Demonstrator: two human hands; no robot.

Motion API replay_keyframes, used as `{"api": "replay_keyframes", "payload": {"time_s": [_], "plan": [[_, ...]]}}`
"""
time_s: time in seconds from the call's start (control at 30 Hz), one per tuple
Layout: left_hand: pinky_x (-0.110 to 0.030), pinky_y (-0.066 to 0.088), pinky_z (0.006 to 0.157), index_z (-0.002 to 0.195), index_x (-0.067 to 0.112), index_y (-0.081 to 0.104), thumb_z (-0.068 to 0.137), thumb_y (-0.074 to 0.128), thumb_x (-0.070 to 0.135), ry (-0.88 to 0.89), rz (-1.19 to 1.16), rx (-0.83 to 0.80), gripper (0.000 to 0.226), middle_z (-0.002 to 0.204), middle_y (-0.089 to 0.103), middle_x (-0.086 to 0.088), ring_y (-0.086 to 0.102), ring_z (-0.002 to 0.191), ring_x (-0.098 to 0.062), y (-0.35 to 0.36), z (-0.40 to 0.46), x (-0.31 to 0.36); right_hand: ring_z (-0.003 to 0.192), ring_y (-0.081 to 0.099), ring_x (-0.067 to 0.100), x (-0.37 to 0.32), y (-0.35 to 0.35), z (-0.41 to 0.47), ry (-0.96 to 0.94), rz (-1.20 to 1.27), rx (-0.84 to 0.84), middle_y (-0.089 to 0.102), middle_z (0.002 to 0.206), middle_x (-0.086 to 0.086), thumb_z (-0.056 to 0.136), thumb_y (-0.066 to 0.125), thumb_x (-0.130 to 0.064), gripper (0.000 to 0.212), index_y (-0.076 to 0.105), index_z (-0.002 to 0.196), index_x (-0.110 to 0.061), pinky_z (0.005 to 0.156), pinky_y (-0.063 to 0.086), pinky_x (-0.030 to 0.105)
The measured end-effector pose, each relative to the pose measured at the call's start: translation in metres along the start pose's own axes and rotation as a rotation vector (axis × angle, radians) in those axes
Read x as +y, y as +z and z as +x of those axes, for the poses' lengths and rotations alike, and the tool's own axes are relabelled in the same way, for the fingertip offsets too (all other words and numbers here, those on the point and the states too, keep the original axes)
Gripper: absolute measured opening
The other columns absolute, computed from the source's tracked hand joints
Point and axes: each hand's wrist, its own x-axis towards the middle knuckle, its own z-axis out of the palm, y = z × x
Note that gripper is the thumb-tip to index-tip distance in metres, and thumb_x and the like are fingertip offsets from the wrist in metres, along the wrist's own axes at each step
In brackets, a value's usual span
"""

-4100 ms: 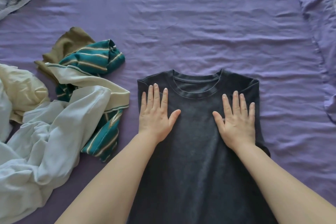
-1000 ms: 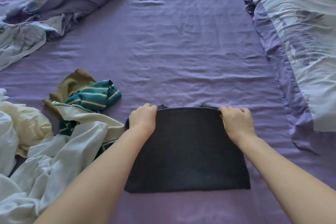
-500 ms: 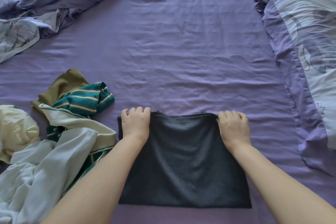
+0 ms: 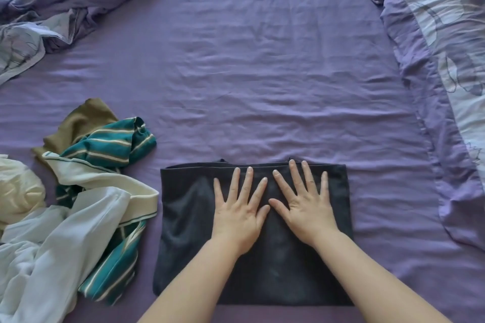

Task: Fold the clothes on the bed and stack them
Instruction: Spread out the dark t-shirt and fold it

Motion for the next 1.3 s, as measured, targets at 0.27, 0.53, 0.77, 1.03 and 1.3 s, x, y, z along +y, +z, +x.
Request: {"api": "replay_keyframes", "payload": {"time_s": [0.27, 0.53, 0.77, 1.03, 1.3], "plan": [[-0.059, -0.016, 0.109, 0.146, 0.028, -0.013, 0.094, 0.012, 0.056, -0.051, -0.035, -0.084, 0.064, 0.153, -0.025, -0.003, -0.023, 0.142, -0.028, -0.006, -0.003, 0.01, 0.14, -0.027, 0.019, 0.011, -0.008, 0.004, -0.055, -0.01, -0.079, -0.026, 0.153, -0.005, 0.092, 0.013, -0.061, 0.063, -0.016, 0.143, -0.039, 0.111, -0.017, 0.052], [-0.056, 0.029, 0.108, 0.139, 0.024, 0.045, 0.082, 0.063, 0.037, 0.06, -0.182, -0.101, 0.062, 0.151, 0.035, -0.007, 0.031, 0.139, -0.032, -0.015, -0.079, 0.106, 0.142, 0.018, 0.032, 0.036, -0.012, -0.083, 0.263, 0.189, -0.039, 0.004, 0.157, 0.017, 0.097, 0.042, -0.036, 0.06, 0.015, 0.149, -0.023, 0.111, 0.023, 0.044], [-0.056, 0.003, 0.114, 0.148, 0.031, 0.016, 0.095, 0.041, 0.024, 0.025, -0.157, -0.24, 0.059, 0.16, 0.0, -0.001, -0.005, 0.146, -0.029, -0.009, -0.09, 0.082, 0.128, 0.033, 0.026, 0.008, -0.01, -0.121, 0.42, 0.221, -0.041, 0.027, 0.149, 0.011, 0.095, 0.046, -0.034, 0.066, 0.008, 0.149, -0.032, 0.093, 0.044, 0.037], [-0.027, 0.026, 0.11, 0.133, 0.019, 0.052, 0.098, 0.046, 0.027, -0.198, -0.83, -0.189, 0.037, 0.145, 0.044, -0.002, 0.035, 0.135, -0.015, -0.035, -0.082, 0.046, 0.124, 0.04, 0.02, -0.015, -0.043, -0.123, 0.314, 0.553, 0.092, 0.035, 0.147, -0.004, 0.089, 0.049, -0.013, 0.067, 0.021, 0.147, -0.032, 0.094, 0.044, 0.037], [-0.034, 0.046, 0.087, 0.126, 0.023, 0.05, 0.099, 0.042, 0.033, -0.703, -1.629, -0.249, 0.03, 0.111, 0.061, 0.003, 0.06, 0.102, -0.013, -0.064, -0.079, -0.015, 0.137, 0.026, 0.02, -0.1, -0.047, -0.112, -0.113, 0.686, -0.144, 0.016, 0.157, 0.003, 0.09, 0.041, -0.007, 0.065, 0.02, 0.148, -0.026, 0.109, 0.032, 0.033]]}}
